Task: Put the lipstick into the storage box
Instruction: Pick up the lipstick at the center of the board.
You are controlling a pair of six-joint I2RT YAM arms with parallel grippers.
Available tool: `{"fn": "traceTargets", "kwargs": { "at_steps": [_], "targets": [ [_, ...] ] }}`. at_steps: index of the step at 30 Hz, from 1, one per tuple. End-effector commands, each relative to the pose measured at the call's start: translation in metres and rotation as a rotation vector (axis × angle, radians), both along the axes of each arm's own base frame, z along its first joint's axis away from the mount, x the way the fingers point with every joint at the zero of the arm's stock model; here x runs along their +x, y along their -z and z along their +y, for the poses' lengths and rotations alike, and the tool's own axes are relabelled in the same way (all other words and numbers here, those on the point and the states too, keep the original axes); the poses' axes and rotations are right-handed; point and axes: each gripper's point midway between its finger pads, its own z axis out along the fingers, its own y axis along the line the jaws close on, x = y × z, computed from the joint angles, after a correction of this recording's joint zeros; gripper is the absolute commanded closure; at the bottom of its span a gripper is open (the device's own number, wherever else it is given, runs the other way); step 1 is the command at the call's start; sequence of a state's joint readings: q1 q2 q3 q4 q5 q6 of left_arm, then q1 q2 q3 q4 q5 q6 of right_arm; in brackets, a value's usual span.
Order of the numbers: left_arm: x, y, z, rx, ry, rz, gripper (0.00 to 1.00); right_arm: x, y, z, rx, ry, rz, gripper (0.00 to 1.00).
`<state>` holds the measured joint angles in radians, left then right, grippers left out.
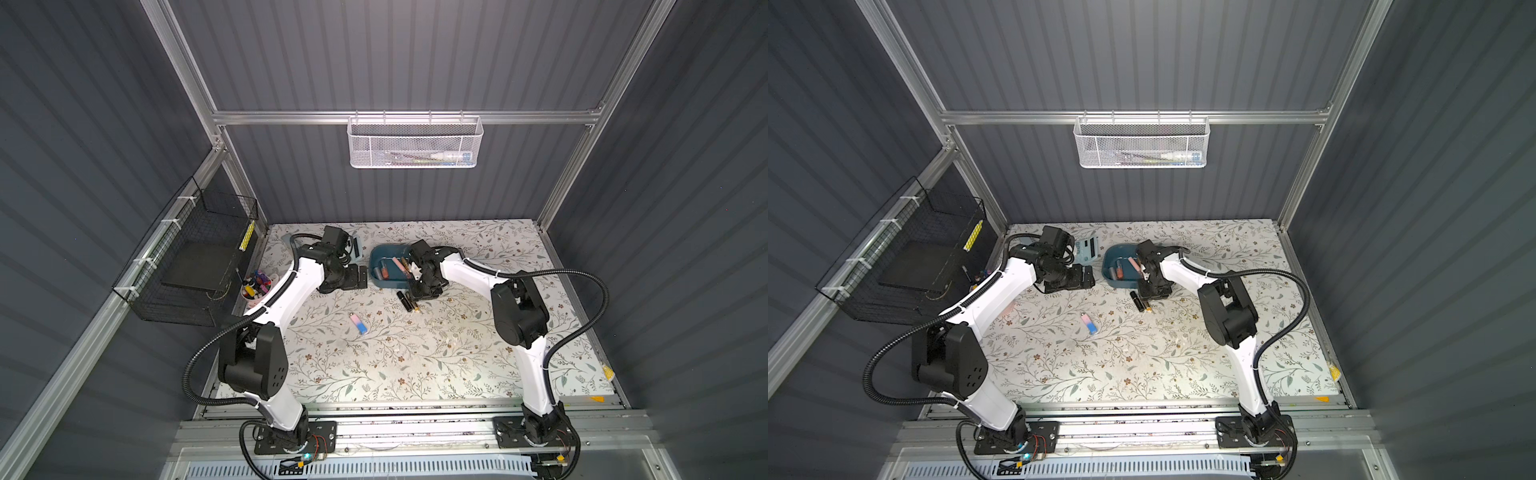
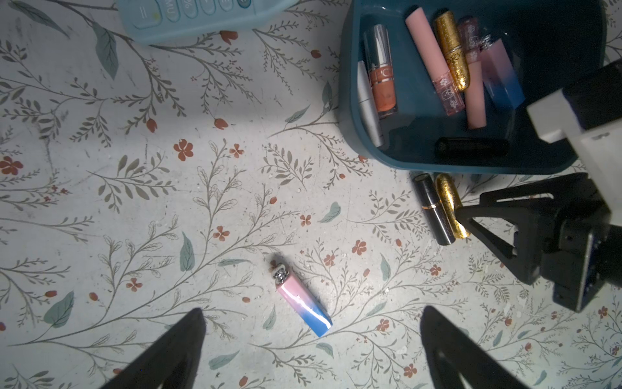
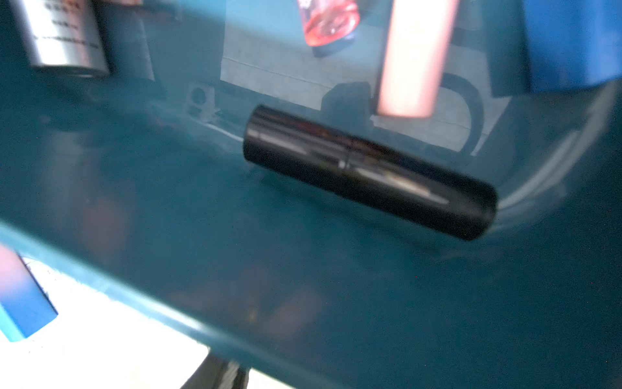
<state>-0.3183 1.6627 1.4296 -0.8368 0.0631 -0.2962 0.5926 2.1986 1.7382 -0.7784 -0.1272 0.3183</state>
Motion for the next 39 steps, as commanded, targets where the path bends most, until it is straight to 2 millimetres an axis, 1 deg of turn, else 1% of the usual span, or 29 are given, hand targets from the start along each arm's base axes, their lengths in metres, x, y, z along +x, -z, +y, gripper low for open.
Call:
{"fn": "traceTargets", "kwargs": {
  "at_steps": [1,6,11,12,14,18,22,26,33,39],
  "targets": [
    [-0.001,0.002,0.005,0.017,0.016,0.018,0.00,-0.005,0.011,0.002,-0.030,0.005,0.027,0.54],
    [-0.003,0.003,0.009,0.028,0.020,0.019,0.00,-0.008,0.018,0.004,-0.041,0.011,0.040,0.55],
    [-0.002,0.000,0.012,0.032,0.020,-0.004,0.00,-0.009,0.022,0.002,-0.076,0.026,0.045,0.55],
    [-0.009,0.012,0.014,0.040,0.022,0.030,0.00,-0.008,0.023,0.002,-0.078,0.028,0.045,0.55],
    [-0.010,0.014,0.014,0.036,0.022,0.037,0.00,-0.011,0.025,0.001,-0.087,0.031,0.053,0.56],
    [-0.011,0.014,0.014,0.025,0.011,0.033,0.00,-0.015,0.025,-0.001,-0.105,0.023,0.057,0.63],
    [-0.016,0.019,0.016,0.024,0.006,0.041,0.00,-0.018,0.028,-0.008,-0.148,0.031,0.063,0.71],
    [-0.018,0.022,0.016,0.015,-0.002,0.042,0.00,-0.025,0.023,-0.010,-0.155,0.031,0.063,0.74],
    [-0.016,0.024,0.016,0.008,-0.011,0.037,0.00,-0.045,0.013,-0.008,-0.157,0.008,0.072,0.78],
    [-0.014,0.030,0.013,-0.003,-0.013,0.052,0.00,-0.054,0.002,-0.010,-0.155,0.008,0.070,0.79]
  ]
}}
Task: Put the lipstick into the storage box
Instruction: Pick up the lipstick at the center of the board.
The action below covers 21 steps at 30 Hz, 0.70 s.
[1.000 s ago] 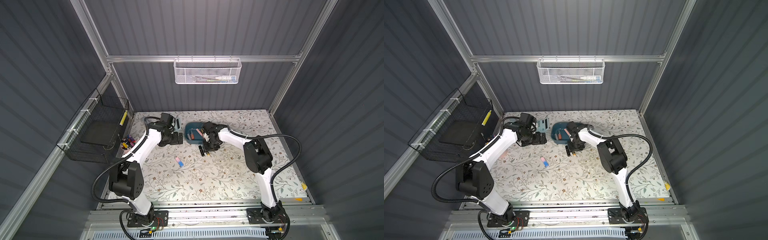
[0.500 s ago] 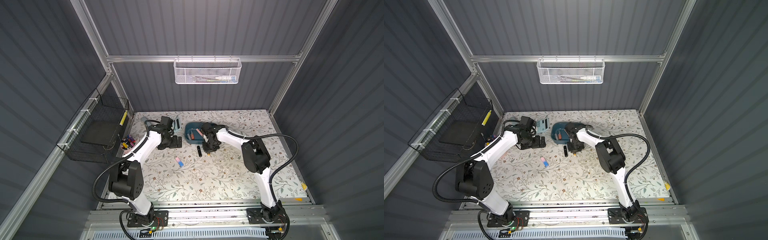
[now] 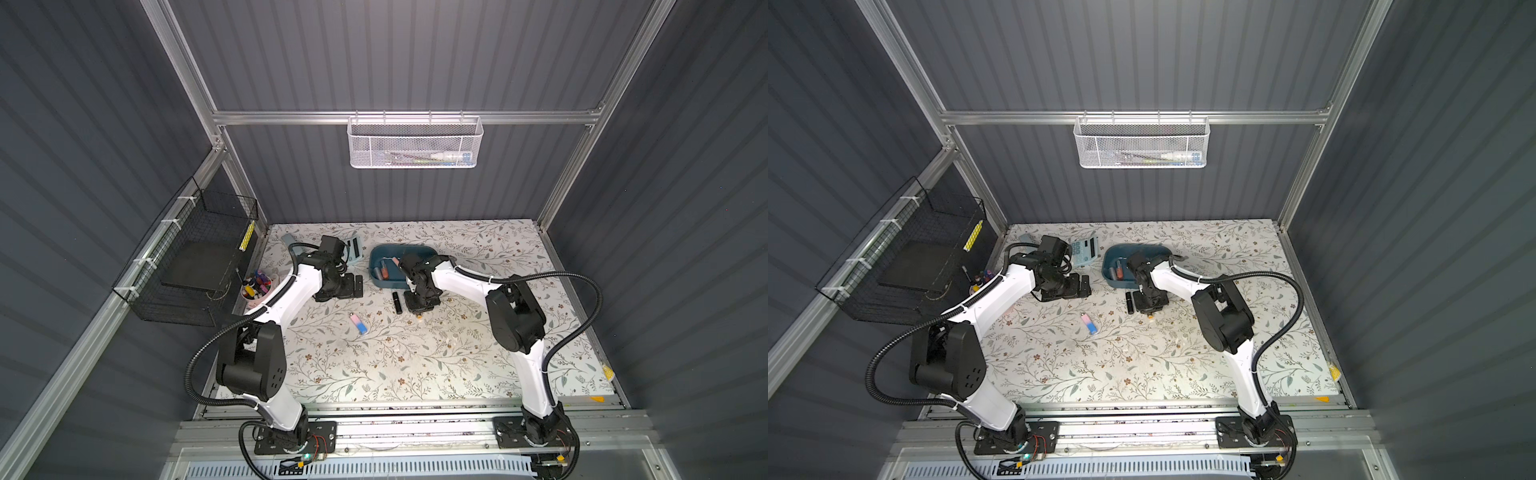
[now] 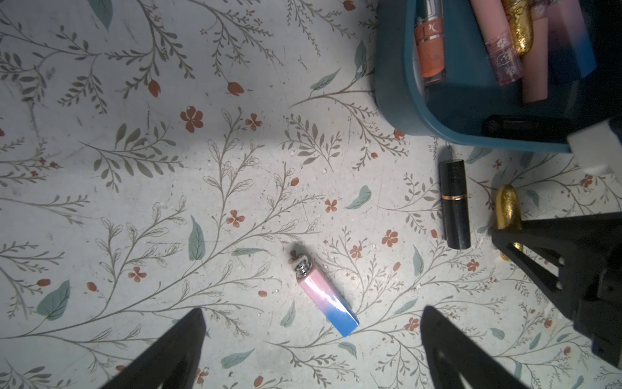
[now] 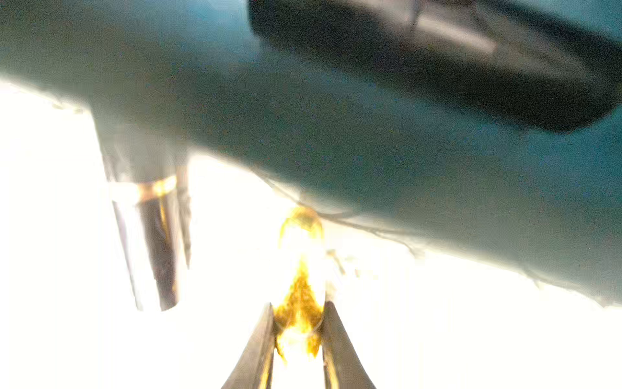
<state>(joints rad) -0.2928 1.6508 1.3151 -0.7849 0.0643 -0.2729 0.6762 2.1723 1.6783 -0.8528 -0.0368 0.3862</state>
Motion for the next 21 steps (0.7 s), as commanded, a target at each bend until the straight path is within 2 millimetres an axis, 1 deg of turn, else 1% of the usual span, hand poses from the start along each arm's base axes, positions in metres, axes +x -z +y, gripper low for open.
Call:
{"fn": "traceTargets", "kwargs": {
  "at_steps": [1,6,11,13,16,18,21],
  "targets": [
    [-0.002,0.001,-0.001,-0.025,-0.009,0.009,0.00,-0.014,-0.013,-0.008,-0.023,0.007,0.021,0.79],
    [0.003,0.002,-0.003,-0.030,-0.007,0.011,0.00,-0.019,-0.041,-0.007,-0.007,-0.018,-0.001,0.79],
    [0.007,0.004,-0.007,-0.043,-0.004,0.023,0.00,-0.020,-0.081,-0.007,0.022,-0.041,-0.045,0.78],
    [0.009,0.003,-0.008,-0.045,-0.005,0.020,0.00,-0.017,-0.096,-0.007,0.026,-0.055,-0.072,0.77],
    [0.012,0.004,-0.010,-0.050,-0.002,0.023,0.00,-0.003,-0.118,-0.004,0.035,-0.067,-0.122,0.77],
    [0.013,0.006,-0.012,-0.057,-0.001,0.032,0.00,0.010,-0.127,0.000,0.046,-0.065,-0.146,0.77],
    [0.016,0.008,-0.014,-0.062,0.000,0.038,0.00,0.036,-0.134,0.004,0.060,-0.059,-0.181,0.76]
  ]
}}
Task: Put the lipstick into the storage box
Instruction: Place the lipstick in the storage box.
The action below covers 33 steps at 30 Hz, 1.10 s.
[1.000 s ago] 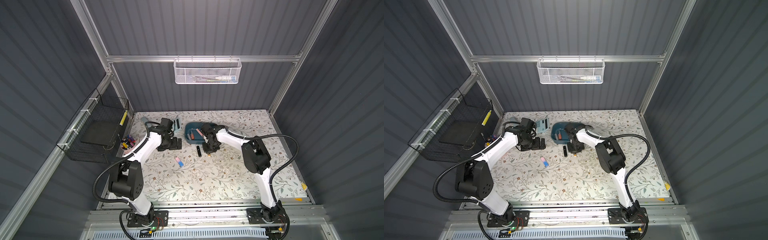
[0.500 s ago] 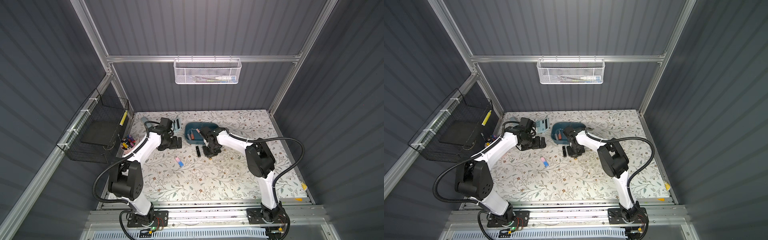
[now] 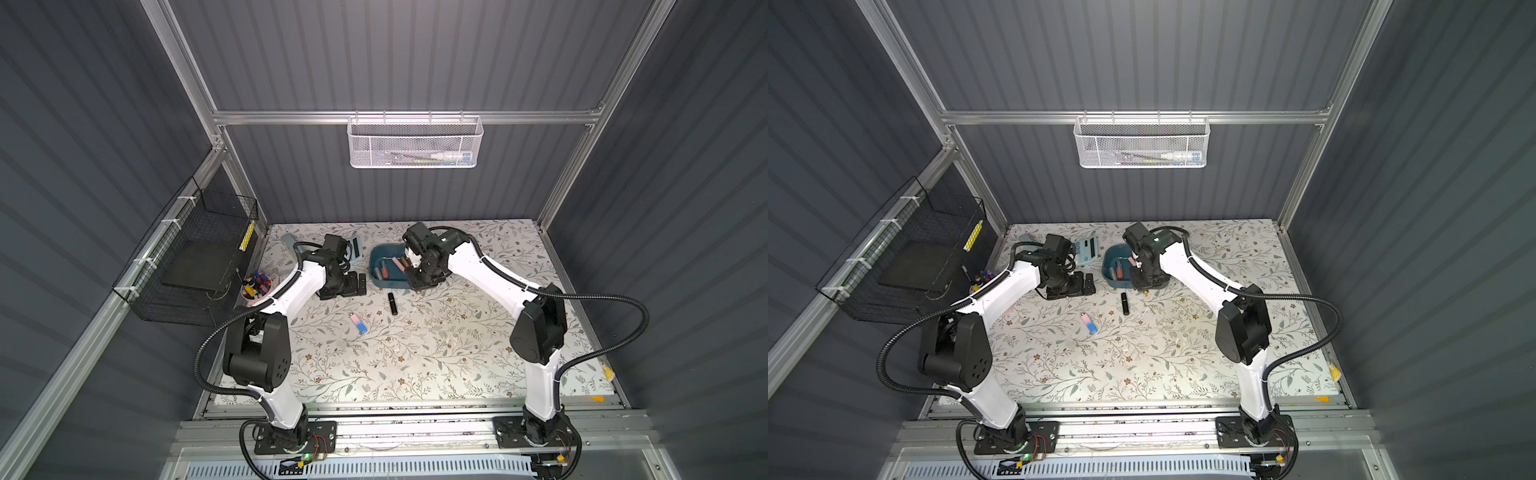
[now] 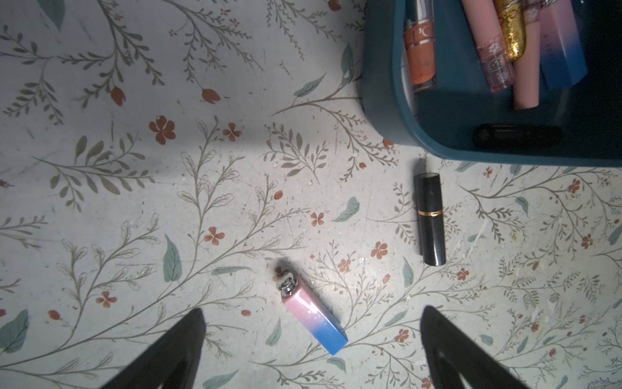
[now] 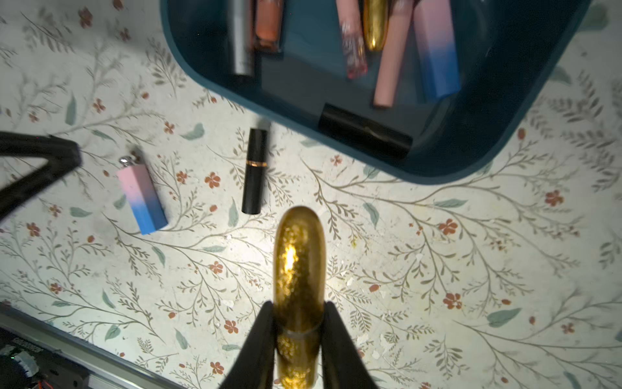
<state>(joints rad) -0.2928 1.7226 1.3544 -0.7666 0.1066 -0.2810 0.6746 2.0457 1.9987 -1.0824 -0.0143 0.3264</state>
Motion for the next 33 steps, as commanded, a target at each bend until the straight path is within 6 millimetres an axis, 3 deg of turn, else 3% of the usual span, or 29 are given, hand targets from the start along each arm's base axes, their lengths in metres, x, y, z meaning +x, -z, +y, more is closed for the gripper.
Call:
{"fn": "traceTargets", "kwargs": {
  "at_steps": [1,6,7,13,21,33],
  "targets": [
    [0.005,-0.003,-0.003,-0.028,-0.007,0.011,0.00,0.024,0.006,-0.009,-0.042,0.002,-0.002,0.76],
    [0.005,0.001,-0.002,-0.009,0.001,0.030,0.00,0.074,0.008,-0.008,-0.015,0.023,-0.046,0.75],
    [0.013,-0.007,-0.001,0.003,0.000,0.004,0.00,0.083,0.011,-0.009,-0.001,0.030,-0.047,0.74],
    [0.017,-0.001,0.005,0.058,0.010,0.016,0.00,0.116,0.043,-0.023,0.030,0.067,-0.045,0.74],
    [0.022,0.024,-0.004,0.032,0.026,0.086,0.01,0.129,0.073,-0.034,0.043,0.089,-0.004,0.73],
    [0.033,0.046,-0.014,0.010,0.038,0.137,0.02,0.125,0.108,-0.037,0.027,0.097,0.054,0.73]
  ]
}}
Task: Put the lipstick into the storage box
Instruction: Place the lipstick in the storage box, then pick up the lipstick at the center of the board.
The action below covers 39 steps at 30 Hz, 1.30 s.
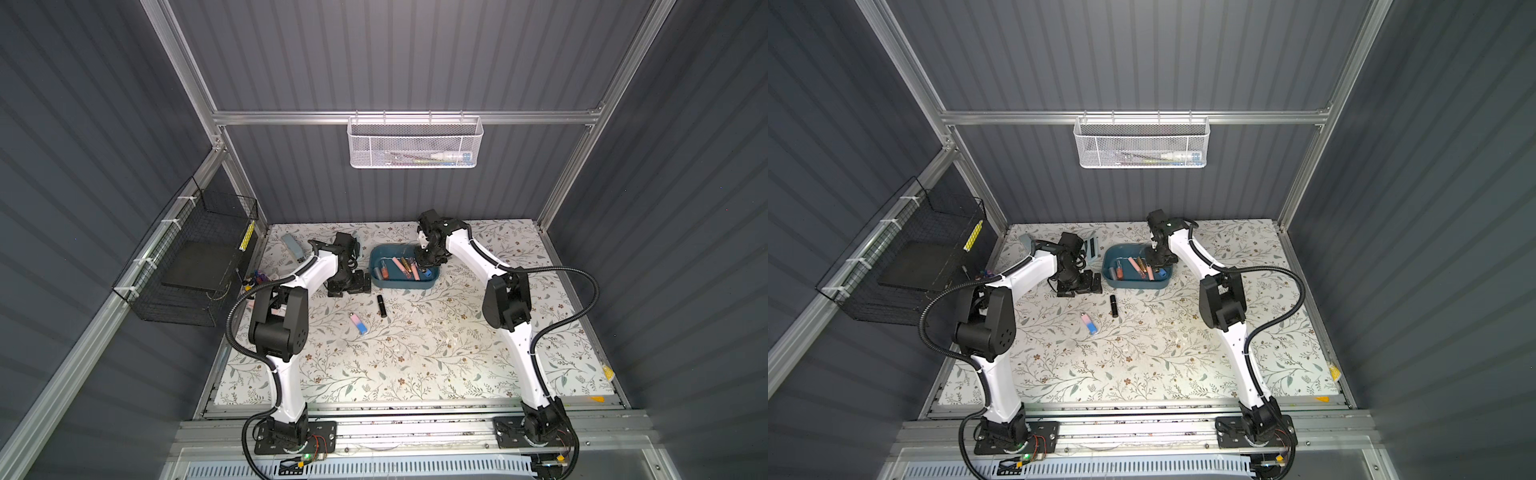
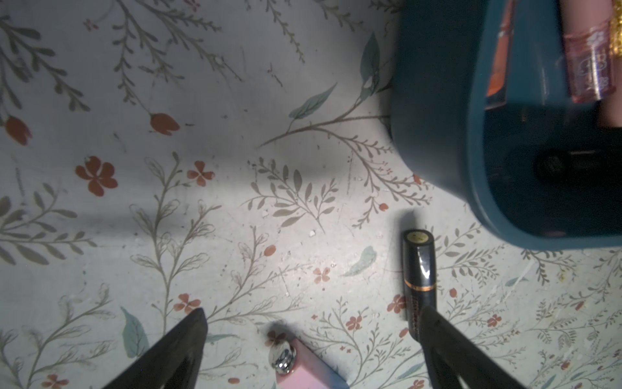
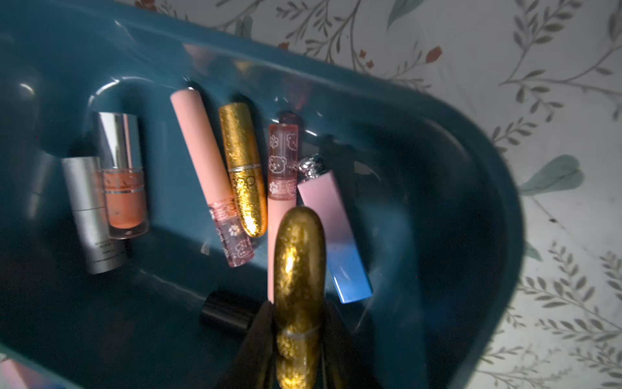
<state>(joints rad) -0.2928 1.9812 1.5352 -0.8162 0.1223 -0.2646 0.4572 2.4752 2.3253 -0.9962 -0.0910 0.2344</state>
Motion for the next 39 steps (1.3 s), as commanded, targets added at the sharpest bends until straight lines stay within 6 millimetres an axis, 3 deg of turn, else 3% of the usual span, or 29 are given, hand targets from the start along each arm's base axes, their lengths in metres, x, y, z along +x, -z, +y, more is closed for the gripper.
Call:
{"fn": "traceTargets", "kwargs": {
  "at_steps": [1,9,16,20,24,30,34,39],
  "targets": [
    [0.003,0.001,-0.003,-0.021,0.017,0.016,0.02,-0.002,0.012,-0.002,-0.002,-0.007,0.026,0.73],
    [0.002,0.007,-0.006,-0.028,0.021,0.036,0.04,-0.002,0.020,-0.008,-0.017,0.003,0.039,0.67],
    [0.001,0.005,-0.007,-0.037,0.016,0.041,0.08,-0.006,0.012,-0.011,-0.023,0.000,0.032,0.62],
    [-0.001,-0.002,-0.011,-0.044,0.013,0.040,0.09,-0.009,-0.010,-0.015,-0.022,0.006,0.000,0.58],
    [-0.004,-0.009,-0.016,-0.032,0.007,0.048,0.08,-0.014,-0.044,-0.017,0.031,0.028,-0.024,0.44],
    [-0.011,-0.018,-0.044,-0.040,0.029,0.042,0.07,-0.026,-0.094,-0.036,0.006,0.048,-0.087,0.28],
    [-0.021,-0.014,-0.068,-0.025,0.061,0.051,0.07,-0.044,-0.112,-0.057,-0.030,0.068,-0.112,0.27],
    [-0.028,-0.005,-0.084,-0.042,0.039,0.069,0.07,-0.075,-0.118,-0.081,-0.028,0.118,-0.097,0.24]
  ]
}}
